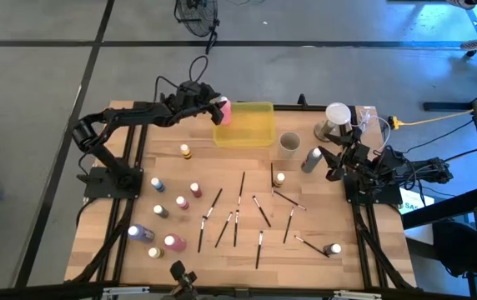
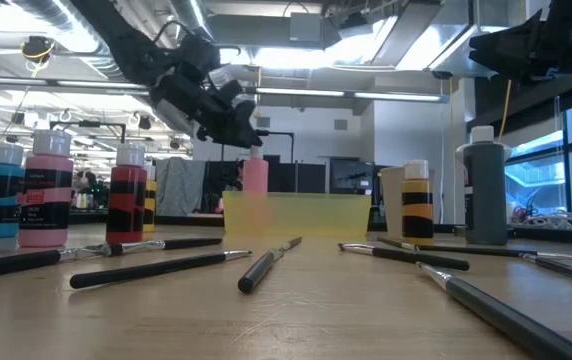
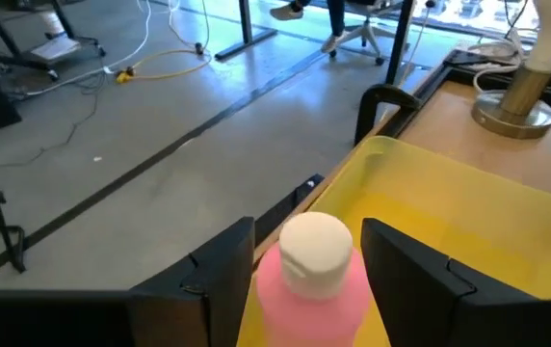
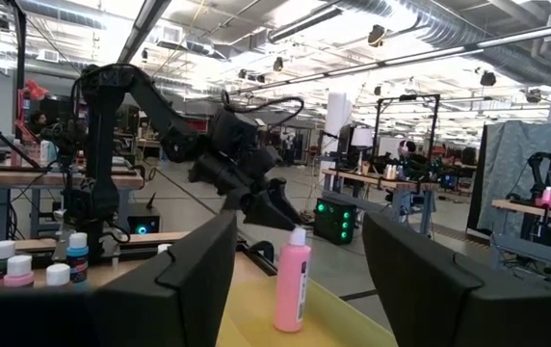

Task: Pick & Place Paint Supplies
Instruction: Put the silver paint brush into the white cup

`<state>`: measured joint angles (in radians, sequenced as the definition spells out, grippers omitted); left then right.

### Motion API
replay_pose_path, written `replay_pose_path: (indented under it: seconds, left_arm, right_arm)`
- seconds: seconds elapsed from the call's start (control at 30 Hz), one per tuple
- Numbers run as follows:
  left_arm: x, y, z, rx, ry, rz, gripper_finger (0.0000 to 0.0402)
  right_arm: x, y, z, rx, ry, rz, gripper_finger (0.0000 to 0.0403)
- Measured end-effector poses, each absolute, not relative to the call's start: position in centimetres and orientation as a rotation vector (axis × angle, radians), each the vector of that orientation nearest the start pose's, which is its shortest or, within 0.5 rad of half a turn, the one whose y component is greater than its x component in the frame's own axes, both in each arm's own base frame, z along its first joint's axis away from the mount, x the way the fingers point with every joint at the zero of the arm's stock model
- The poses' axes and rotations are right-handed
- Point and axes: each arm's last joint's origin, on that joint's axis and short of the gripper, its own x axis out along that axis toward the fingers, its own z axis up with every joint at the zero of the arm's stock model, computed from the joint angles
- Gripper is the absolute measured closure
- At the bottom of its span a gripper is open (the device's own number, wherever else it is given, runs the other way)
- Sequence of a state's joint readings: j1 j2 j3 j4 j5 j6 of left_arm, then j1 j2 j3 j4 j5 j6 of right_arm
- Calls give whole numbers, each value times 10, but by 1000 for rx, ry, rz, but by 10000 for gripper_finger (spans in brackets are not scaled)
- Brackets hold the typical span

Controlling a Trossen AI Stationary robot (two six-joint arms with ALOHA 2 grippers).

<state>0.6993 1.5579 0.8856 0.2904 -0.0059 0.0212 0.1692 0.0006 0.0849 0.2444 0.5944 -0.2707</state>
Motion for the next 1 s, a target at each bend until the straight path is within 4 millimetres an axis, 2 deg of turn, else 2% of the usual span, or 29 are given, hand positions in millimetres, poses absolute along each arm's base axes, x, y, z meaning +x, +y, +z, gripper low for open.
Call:
replay_pose_path:
  seconds: [0.13,0.3,0.5,0.67,1.0]
  left_arm:
    - [247,200,241,-128,431,671,214]
    - [233,165,262,-157,509,591,213]
    - [221,122,282,-349,509,450,215]
    - [228,85,290,-450,500,297,217]
    - [245,8,291,-585,543,47,218]
  right_arm:
    - [84,-2,214,-142,-248,-457,174]
    - [84,-2,214,-142,-248,-456,174]
    - [83,-2,214,-141,-251,-456,174]
    - [83,-2,214,-138,-256,-457,174]
    - [83,-2,215,-131,-260,-455,174]
